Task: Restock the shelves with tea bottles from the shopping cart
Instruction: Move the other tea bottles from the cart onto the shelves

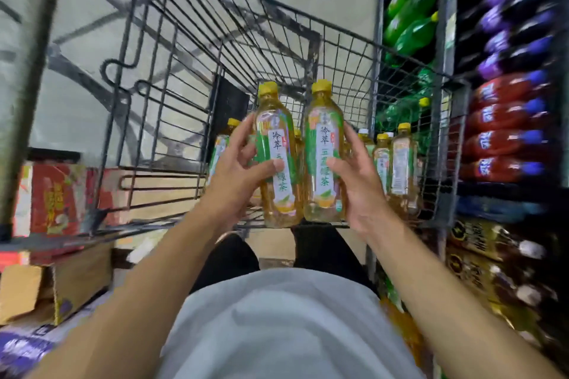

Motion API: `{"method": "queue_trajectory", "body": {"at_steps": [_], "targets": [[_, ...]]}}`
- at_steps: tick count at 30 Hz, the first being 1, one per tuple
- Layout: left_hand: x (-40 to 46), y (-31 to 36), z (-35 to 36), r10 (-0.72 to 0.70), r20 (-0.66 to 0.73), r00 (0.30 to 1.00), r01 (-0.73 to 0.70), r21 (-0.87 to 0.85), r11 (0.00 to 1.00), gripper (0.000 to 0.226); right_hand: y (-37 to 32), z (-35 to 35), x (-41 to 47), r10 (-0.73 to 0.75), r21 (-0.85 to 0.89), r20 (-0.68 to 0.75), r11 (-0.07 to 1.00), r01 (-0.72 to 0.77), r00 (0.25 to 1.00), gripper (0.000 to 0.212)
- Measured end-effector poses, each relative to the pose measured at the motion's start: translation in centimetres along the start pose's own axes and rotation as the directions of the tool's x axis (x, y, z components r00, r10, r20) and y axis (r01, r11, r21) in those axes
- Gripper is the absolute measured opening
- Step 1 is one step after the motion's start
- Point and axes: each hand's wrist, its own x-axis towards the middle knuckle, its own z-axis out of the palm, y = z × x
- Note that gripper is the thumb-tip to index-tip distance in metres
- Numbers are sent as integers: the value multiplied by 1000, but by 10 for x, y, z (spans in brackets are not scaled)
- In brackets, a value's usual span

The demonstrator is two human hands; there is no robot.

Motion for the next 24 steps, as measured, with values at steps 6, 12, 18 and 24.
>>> {"method": "queue_trajectory", "body": {"at_steps": [6,12,18,24], "targets": [[-37,27,-34,83,183,980,-100,84,991,85,33,44,-68,-210,36,-148,975,217,966,64],[-81,25,-66,64,347,936,-145,212,967,80,79,80,-142,-308,95,-342,929,359,888,78],[-118,17,-55,-16,523,852,-160,290,943,79,111,87,-215,-373,128,-491,863,489,787,70],[-174,-8,-17,-100,667,738,-197,356,914,82,148,80,-296,-392,141,-673,764,630,627,66]]}}
